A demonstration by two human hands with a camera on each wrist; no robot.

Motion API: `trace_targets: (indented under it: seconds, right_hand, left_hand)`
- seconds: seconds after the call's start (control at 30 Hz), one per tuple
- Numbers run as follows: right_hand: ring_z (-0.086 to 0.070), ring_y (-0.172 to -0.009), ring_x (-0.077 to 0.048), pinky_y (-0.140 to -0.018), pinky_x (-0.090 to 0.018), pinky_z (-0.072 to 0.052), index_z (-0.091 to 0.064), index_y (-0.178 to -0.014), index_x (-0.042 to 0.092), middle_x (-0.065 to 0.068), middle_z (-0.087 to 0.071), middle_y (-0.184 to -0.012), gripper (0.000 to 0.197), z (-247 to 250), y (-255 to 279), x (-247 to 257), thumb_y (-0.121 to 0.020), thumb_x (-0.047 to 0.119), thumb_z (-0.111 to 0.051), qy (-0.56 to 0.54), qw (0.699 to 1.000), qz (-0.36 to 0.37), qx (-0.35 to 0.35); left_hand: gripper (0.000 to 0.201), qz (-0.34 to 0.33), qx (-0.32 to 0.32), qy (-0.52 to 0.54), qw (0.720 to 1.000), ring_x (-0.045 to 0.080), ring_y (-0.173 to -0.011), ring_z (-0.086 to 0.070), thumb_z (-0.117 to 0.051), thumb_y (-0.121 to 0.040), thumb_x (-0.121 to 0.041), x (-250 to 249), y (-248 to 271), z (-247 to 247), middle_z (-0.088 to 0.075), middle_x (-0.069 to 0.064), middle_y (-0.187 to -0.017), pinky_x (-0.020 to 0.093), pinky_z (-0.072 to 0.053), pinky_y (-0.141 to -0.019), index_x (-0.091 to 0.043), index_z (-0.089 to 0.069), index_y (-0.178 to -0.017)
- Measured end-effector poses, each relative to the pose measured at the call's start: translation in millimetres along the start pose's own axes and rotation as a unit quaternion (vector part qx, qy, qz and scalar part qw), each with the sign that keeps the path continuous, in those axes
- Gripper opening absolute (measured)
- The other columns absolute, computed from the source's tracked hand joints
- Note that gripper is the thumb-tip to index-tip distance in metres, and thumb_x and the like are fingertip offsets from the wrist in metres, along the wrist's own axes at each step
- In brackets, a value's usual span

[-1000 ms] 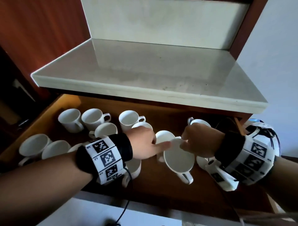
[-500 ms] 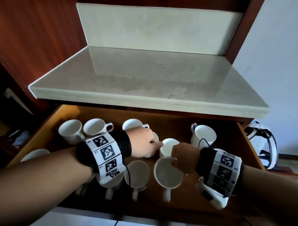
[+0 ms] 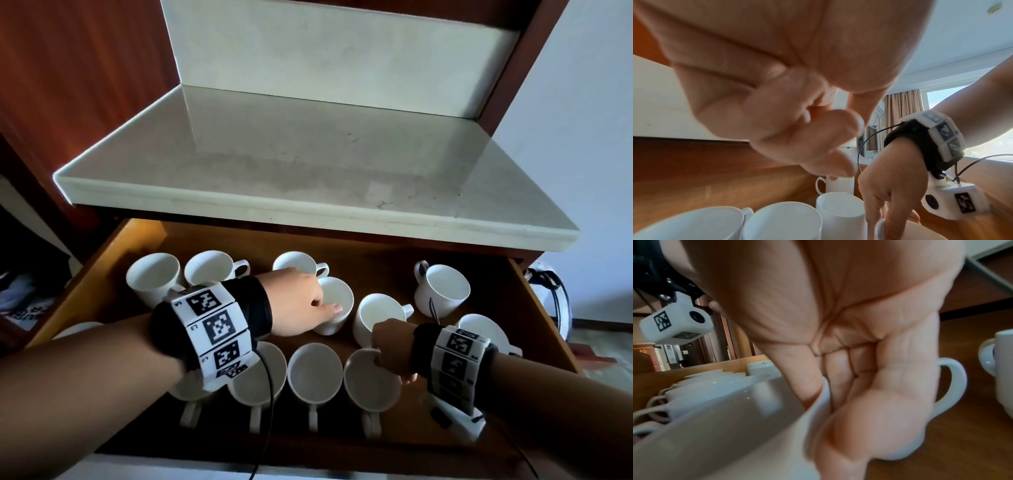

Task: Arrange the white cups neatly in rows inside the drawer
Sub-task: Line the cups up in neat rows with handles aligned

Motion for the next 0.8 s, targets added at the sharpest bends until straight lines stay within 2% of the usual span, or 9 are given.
trace_targets:
  seconds: [0.2,0.3,0.37,0.43,0.47,0.53,0.6,0.67,0.8]
  right_hand:
    - [-0.071,-0.095,-0.024,-0.079,-0.028,-0.053,-0.069,-0.102,0.002,-0.011,-0.074,-0.092,0.029,-1,1,-3,-0.091,0.02,-0.049,-0.033,0.999,-0.02,-0.007]
    - [-0.07,-0.095,-0.025,-0.075,-0.027,-0.051,-0.068,-0.1,0.003,-0.012,-0.073,-0.095,0.032,2,8,0,-0.093,0.029,-0.052,-0.042,0.999,-0.014,-0.006]
    - [-0.071,-0.072,-0.019,-0.063,-0.019,-0.048,-0.068,-0.08,0.009,-0.008,-0.069,-0.074,0.039,5,16,-12,-0.093,0.04,-0.049,-0.1,0.995,-0.021,0.021]
    - [-0.06,-0.043,-0.01,-0.056,-0.017,-0.048,-0.061,-0.064,0.011,-0.004,-0.064,-0.062,0.043,12,22,-38,-0.093,0.039,-0.046,-0.161,0.985,-0.048,0.032]
    - [-0.055,-0.039,-0.007,-0.054,-0.017,-0.048,-0.059,-0.061,0.011,-0.002,-0.063,-0.057,0.042,17,25,-57,-0.093,0.036,-0.048,-0.148,0.986,-0.072,0.02]
    - [-0.058,-0.052,-0.01,-0.057,-0.019,-0.048,-0.063,-0.07,0.01,0.004,-0.062,-0.051,0.031,28,35,-96,-0.091,0.031,-0.054,-0.054,0.991,-0.122,-0.029]
    - [-0.068,-0.083,-0.02,-0.068,-0.025,-0.049,-0.068,-0.097,0.005,-0.001,-0.072,-0.081,0.029,29,40,-128,-0.087,0.032,-0.061,0.026,0.984,-0.167,-0.055]
    - [-0.067,-0.104,-0.022,-0.074,-0.026,-0.049,-0.064,-0.111,0.005,-0.006,-0.07,-0.109,0.039,16,36,-149,-0.084,0.032,-0.067,0.044,0.98,-0.193,-0.026]
    - [-0.061,-0.117,-0.021,-0.09,-0.028,-0.049,-0.059,-0.123,0.007,-0.006,-0.064,-0.124,0.039,-5,22,-163,-0.088,0.025,-0.064,0.05,0.98,-0.19,-0.014]
  left_hand:
    - [0.059,-0.01,0.01,-0.013,1.0,0.018,-0.055,-0.045,-0.036,-0.096,-0.056,2,-1,-5,-0.049,0.003,-0.057,0.028,-0.029,-0.049,-0.01,-0.058,-0.067]
    - [0.059,-0.016,0.014,-0.012,1.0,0.017,-0.053,-0.044,-0.035,-0.096,-0.057,-1,-4,-7,-0.047,0.002,-0.055,0.028,-0.029,-0.05,-0.012,-0.054,-0.063]
    - [0.059,-0.017,0.008,-0.015,1.0,0.018,-0.055,-0.046,-0.035,-0.095,-0.059,-5,-7,-7,-0.048,0.001,-0.055,0.028,-0.031,-0.051,-0.014,-0.051,-0.06]
    - [0.06,-0.009,0.003,-0.014,1.0,0.017,-0.053,-0.046,-0.037,-0.093,-0.061,-5,-7,-7,-0.047,0.0,-0.054,0.027,-0.032,-0.052,-0.016,-0.046,-0.056]
    - [0.06,-0.005,0.005,-0.013,1.0,0.017,-0.052,-0.045,-0.038,-0.093,-0.062,-6,-6,-7,-0.046,0.0,-0.053,0.027,-0.032,-0.051,-0.016,-0.044,-0.055]
    - [0.059,-0.005,0.01,-0.018,1.0,0.016,-0.05,-0.043,-0.038,-0.093,-0.061,-10,-6,-7,-0.045,0.0,-0.052,0.028,-0.03,-0.05,-0.015,-0.043,-0.056]
    - [0.059,-0.01,0.008,-0.021,1.0,0.017,-0.052,-0.044,-0.038,-0.094,-0.059,-17,-7,-5,-0.045,0.001,-0.053,0.029,-0.03,-0.05,-0.014,-0.044,-0.057]
    - [0.059,-0.016,0.01,-0.019,1.0,0.017,-0.053,-0.043,-0.036,-0.094,-0.059,-25,-8,-5,-0.044,0.002,-0.053,0.03,-0.028,-0.05,-0.013,-0.044,-0.058]
    - [0.058,-0.021,0.013,-0.014,1.0,0.015,-0.054,-0.043,-0.036,-0.096,-0.058,-47,-10,-3,-0.044,0.0,-0.054,0.027,-0.028,-0.05,-0.012,-0.052,-0.065]
Point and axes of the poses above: each hand's wrist, its own y-axis away from the middle knuckle, its own z-axis out of the back of the hand, x = y × z, the point moved 6 cm from there along -y, towards the middle knuckle
